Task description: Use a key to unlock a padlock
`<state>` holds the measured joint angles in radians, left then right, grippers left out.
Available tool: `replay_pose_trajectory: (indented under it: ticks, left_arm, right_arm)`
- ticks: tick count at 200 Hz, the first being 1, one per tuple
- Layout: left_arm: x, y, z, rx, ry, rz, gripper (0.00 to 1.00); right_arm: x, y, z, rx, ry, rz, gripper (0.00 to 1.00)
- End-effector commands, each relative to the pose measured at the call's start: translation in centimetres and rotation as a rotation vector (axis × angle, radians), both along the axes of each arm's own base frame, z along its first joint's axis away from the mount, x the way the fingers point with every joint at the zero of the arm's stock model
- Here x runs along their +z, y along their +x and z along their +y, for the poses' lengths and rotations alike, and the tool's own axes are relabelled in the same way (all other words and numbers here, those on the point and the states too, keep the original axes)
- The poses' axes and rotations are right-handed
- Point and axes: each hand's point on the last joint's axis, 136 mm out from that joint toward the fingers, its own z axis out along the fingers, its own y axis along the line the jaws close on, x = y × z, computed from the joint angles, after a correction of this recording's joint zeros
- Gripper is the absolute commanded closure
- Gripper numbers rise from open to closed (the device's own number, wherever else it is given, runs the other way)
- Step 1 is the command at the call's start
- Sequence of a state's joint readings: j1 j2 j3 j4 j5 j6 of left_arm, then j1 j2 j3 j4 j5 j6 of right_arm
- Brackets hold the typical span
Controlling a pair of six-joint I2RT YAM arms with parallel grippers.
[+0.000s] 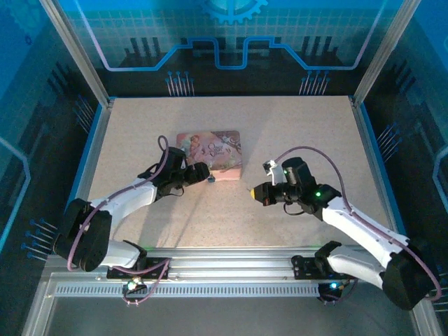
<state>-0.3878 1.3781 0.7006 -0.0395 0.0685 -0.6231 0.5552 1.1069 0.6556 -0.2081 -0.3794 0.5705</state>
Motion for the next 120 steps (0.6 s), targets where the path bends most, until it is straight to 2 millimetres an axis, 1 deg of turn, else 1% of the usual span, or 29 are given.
replay_pose_trajectory:
  ticks: [1, 22, 49, 54, 58, 59, 62, 77, 78, 79, 82, 83, 120]
  left_arm:
    - [2.2, 0.9, -1.0, -0.064, -0.032, -0.09, 0.18]
    - [2.2, 0.0, -1.2, -0.079, -0.066, -0.108, 0.18]
    - [2.1, -1.2, -1.8, -0.117, -0.112, -0.125, 0.17]
    - [2.0, -1.5, -1.9, -0.124, -0.117, -0.126, 0.17]
    - [2.0, -1.6, -1.9, -0.13, -0.121, -0.127, 0.17]
    - [2.0, -1.7, -1.9, -0.132, -0.121, -0.128, 0.17]
    - [2.0, -1.7, -2.0, -0.136, -0.124, -0.132, 0.17]
    - [1.5, -2.4, -2.2, -0.154, -0.128, -0.132, 0.17]
    - [1.5, -2.4, -2.2, -0.154, -0.129, -0.133, 0.17]
    - [1.4, -2.4, -2.2, -0.154, -0.128, -0.133, 0.17]
    - [1.3, -2.4, -2.2, -0.157, -0.129, -0.133, 0.17]
    - [1.3, -2.5, -2.2, -0.157, -0.128, -0.133, 0.17]
    - [0.3, -2.8, -2.1, -0.162, -0.12, -0.127, 0.17]
  right_arm:
    - [2.1, 1.9, 2.1, 0.029, 0.106, -0.03, 0.97]
    - [2.1, 3.8, 3.5, 0.032, 0.132, -0.027, 0.97]
    - [1.8, 6.8, 5.3, 0.033, 0.127, -0.032, 0.97]
    - [1.6, 7.4, 5.6, 0.031, 0.128, -0.031, 0.97]
    - [1.1, 7.6, 5.7, 0.027, 0.121, -0.02, 0.97]
    - [1.5, 7.9, 5.9, 0.027, 0.127, -0.028, 0.97]
    - [1.8, 8.4, 6.2, 0.028, 0.131, -0.035, 0.97]
    - [1.4, 10.1, 7.1, 0.022, 0.125, -0.029, 0.97]
    - [1.4, 10.2, 7.2, 0.022, 0.125, -0.029, 0.97]
    - [1.8, 10.4, 7.3, 0.021, 0.13, -0.038, 0.97]
    - [1.2, 10.6, 7.4, 0.02, 0.122, -0.026, 0.97]
    - [1.6, 10.8, 7.5, 0.02, 0.127, -0.034, 0.97]
    - [-0.1, 14.2, 9.0, 0.009, 0.076, -0.016, 0.97]
